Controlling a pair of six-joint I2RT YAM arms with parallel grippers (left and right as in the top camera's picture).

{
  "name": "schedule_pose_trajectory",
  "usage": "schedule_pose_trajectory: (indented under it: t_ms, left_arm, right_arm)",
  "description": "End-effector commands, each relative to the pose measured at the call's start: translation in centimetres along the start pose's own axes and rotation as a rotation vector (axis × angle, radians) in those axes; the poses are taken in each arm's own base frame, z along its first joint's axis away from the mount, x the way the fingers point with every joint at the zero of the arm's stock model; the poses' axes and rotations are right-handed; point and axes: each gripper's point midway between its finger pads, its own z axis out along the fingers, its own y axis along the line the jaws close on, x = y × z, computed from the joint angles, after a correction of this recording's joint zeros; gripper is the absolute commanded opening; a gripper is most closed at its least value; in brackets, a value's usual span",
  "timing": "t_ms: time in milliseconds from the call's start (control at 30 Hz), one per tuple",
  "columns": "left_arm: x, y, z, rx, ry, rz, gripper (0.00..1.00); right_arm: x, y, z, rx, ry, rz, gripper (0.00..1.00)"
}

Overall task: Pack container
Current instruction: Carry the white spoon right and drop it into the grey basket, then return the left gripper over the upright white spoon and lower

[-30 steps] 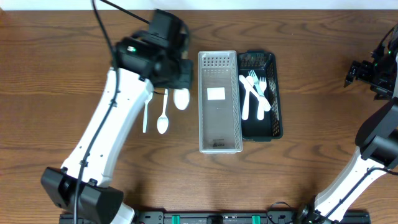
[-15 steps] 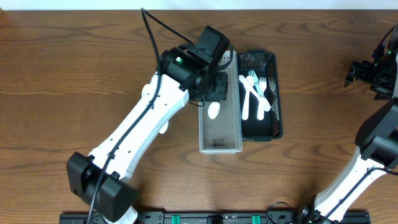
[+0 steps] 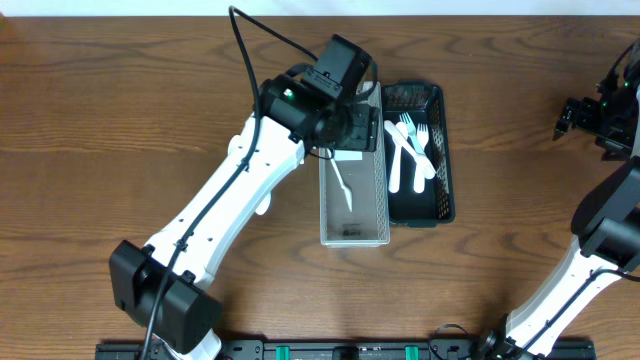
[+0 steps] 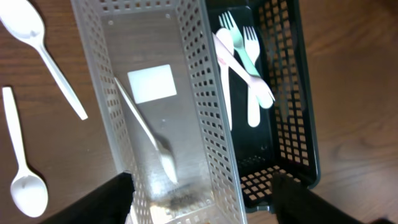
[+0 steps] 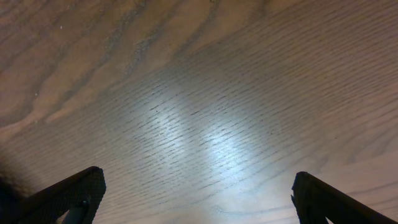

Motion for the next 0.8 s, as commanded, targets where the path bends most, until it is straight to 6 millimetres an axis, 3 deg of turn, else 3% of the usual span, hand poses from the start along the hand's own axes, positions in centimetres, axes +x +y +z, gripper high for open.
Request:
schedule_pose_trajectory:
  t_ms: [0, 133, 267, 400, 500, 767]
  left_arm:
    - [-1.3, 1.7, -0.5, -0.020, -0.027, 0.005, 0.80]
    - [-2.7, 4.3, -2.2, -0.057, -0.075, 0.005, 0.99]
    - [-3.6, 11.1, -5.9, -0.232, -0.142, -0.104, 0.98]
    - [-1.9, 18.2, -8.2, -0.438, -0.091, -0.213, 0.98]
    - [-0.5, 20.7, -7.2, -0.480, -0.007, -0.207, 0.98]
    - [3.6, 24.5, -2.2, -0.527, 0.210, -0.220, 0.98]
  right_arm:
    - [0.0, 0.1, -0.2, 0.000, -0.005, -0.017, 0.99]
    - [0.0, 0.1, -0.2, 0.000, -0.005, -0.017, 0.99]
    - [0.0, 0.1, -0.2, 0.000, -0.005, -0.017, 0.99]
    - [0.0, 0.1, -0.2, 0.000, -0.005, -0.017, 0.99]
    - [0.0, 0.1, -0.2, 0.000, -0.005, -0.017, 0.99]
    - [0.0, 0.1, -0.2, 0.000, -0.005, -0.017, 0.99]
